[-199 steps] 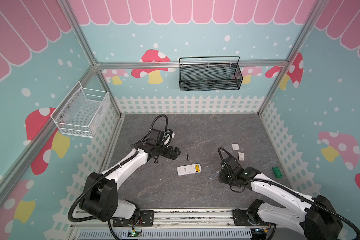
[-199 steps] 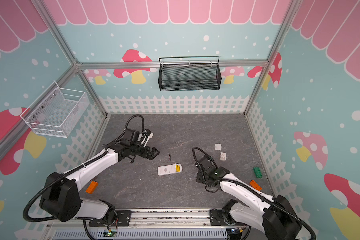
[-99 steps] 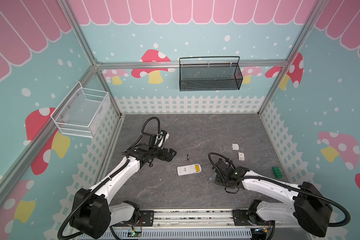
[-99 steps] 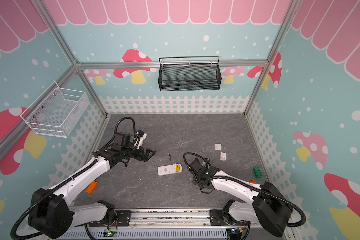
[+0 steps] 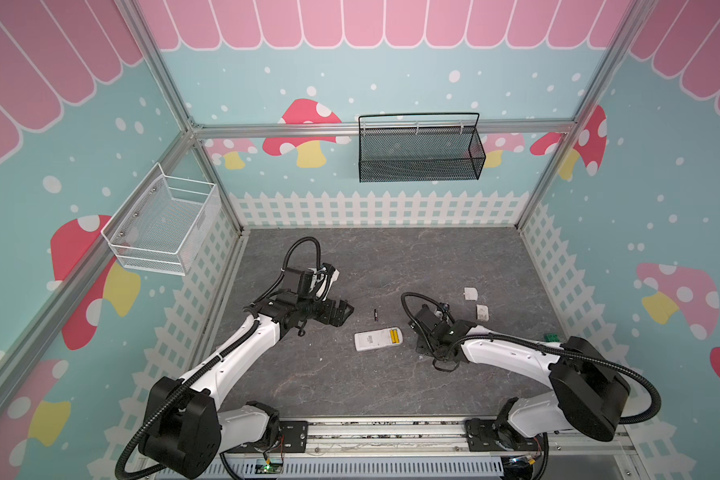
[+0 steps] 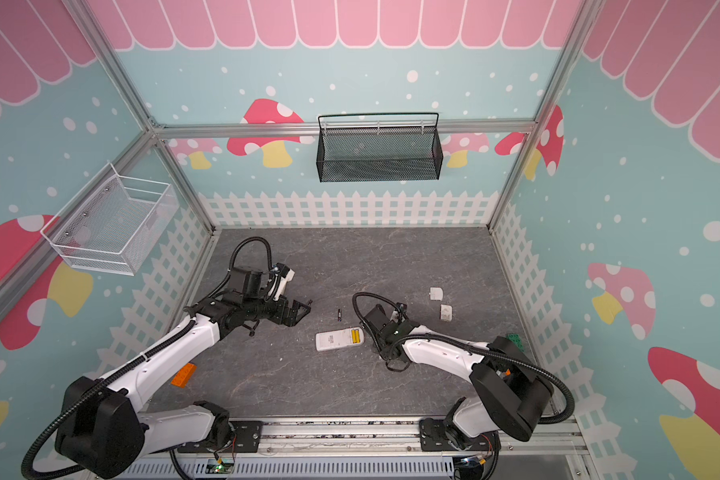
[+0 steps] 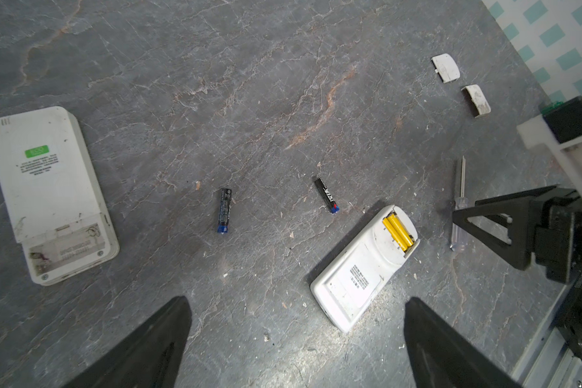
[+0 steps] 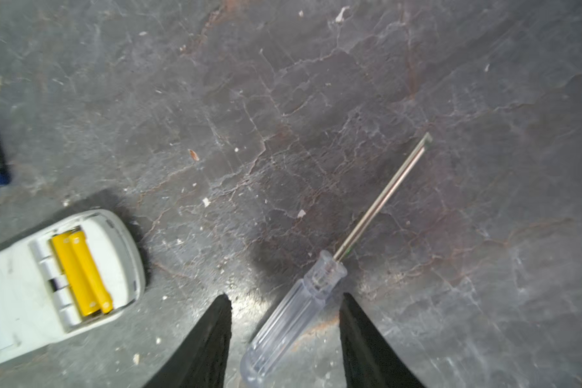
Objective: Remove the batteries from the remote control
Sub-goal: 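Lower the right gripper onto the clear-handled screwdriver and close on its handle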
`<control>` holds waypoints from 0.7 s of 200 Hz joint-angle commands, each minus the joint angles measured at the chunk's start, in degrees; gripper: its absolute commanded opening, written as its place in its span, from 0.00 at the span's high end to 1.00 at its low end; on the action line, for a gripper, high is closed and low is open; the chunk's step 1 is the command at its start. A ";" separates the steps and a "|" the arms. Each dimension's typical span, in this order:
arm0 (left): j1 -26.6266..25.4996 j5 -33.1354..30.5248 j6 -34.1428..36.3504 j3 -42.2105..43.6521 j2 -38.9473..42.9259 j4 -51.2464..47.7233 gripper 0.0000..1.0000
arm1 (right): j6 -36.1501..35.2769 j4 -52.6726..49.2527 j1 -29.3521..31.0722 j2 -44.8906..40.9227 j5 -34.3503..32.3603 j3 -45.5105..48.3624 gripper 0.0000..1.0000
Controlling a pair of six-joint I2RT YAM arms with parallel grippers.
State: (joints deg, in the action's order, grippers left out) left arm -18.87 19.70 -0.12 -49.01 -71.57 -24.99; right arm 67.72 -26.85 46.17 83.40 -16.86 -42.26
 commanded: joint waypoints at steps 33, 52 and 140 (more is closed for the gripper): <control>0.30 0.90 0.94 -0.07 0.46 0.43 0.00 | -1.01 3.29 -0.04 5.51 2.70 0.73 0.48; 0.28 0.50 1.15 0.29 0.72 0.71 0.01 | -1.18 3.40 -0.03 5.25 2.72 1.90 0.55; 1.25 1.59 1.02 0.85 1.83 0.90 0.01 | -1.24 2.49 -0.12 -3.88 0.69 7.67 0.90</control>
State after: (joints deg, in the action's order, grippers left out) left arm -18.41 20.45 0.27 -48.40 -71.20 -24.77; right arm 66.32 -21.32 46.13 80.53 -15.90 -36.01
